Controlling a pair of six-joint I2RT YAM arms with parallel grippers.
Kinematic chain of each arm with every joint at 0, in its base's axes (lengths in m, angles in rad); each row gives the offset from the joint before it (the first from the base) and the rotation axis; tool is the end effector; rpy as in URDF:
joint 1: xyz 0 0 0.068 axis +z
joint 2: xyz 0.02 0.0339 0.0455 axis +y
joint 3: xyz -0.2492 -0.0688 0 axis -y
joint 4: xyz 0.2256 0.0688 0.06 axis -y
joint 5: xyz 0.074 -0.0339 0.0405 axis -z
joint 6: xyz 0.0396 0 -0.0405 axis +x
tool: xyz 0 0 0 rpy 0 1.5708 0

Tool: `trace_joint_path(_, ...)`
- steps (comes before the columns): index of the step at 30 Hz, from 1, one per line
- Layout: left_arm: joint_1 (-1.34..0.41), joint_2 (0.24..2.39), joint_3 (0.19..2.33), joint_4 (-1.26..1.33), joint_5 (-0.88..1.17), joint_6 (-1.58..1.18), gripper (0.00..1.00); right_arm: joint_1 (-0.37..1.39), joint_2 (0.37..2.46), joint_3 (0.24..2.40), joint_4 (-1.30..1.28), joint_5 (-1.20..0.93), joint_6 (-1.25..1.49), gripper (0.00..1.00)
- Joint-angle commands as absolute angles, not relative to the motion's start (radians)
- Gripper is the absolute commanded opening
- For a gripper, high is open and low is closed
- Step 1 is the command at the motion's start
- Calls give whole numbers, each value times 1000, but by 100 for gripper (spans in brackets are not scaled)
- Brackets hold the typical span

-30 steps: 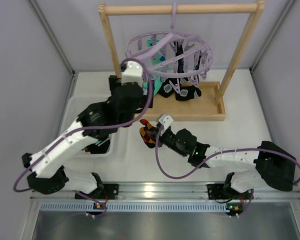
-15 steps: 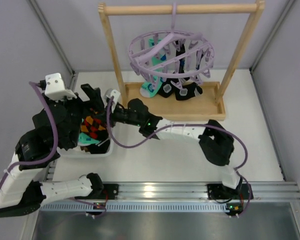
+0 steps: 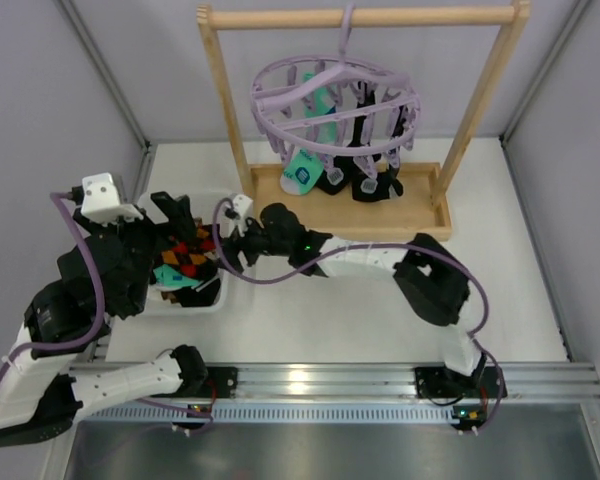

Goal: Remove the socks clipped to the hanger

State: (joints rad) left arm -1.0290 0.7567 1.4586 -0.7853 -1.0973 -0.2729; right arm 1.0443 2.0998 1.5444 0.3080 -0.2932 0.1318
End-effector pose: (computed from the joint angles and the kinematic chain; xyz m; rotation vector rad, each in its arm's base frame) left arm 0.0632 -0.0367 0.4684 -0.2153 1.5952 -0.0998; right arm 0.2301 0.4187 0.2333 -1.0533 1.6407 1.0748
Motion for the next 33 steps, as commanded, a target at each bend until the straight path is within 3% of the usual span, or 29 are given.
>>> trace_joint_path(1, -1031, 730, 1398, -772, -1029, -290, 98, 993, 1762, 1344, 486, -316, 144, 75)
trace_joint_path(7, -1029, 647, 1248, -770, -993, -290, 98, 896, 1363, 780, 512, -178, 158, 78)
trace_joint_path(10, -1031, 597, 1183, -769, -1005, -314, 98, 766, 1175, 614, 474, -117, 204, 77)
trace_joint_path(16, -1031, 557, 1114, -767, -1025, -353, 98, 560, 1009, 572, 339, 60, 129, 82)
trace_joint_path(25, -1031, 560, 1071, -767, -1017, -359, 98, 319, 1261, 722, 443, -43, 31, 81)
trace_joint_path(33, -1029, 566, 1062, -767, -1014, -353, 98, 256, 1486, 772, 638, -152, -26, 75)
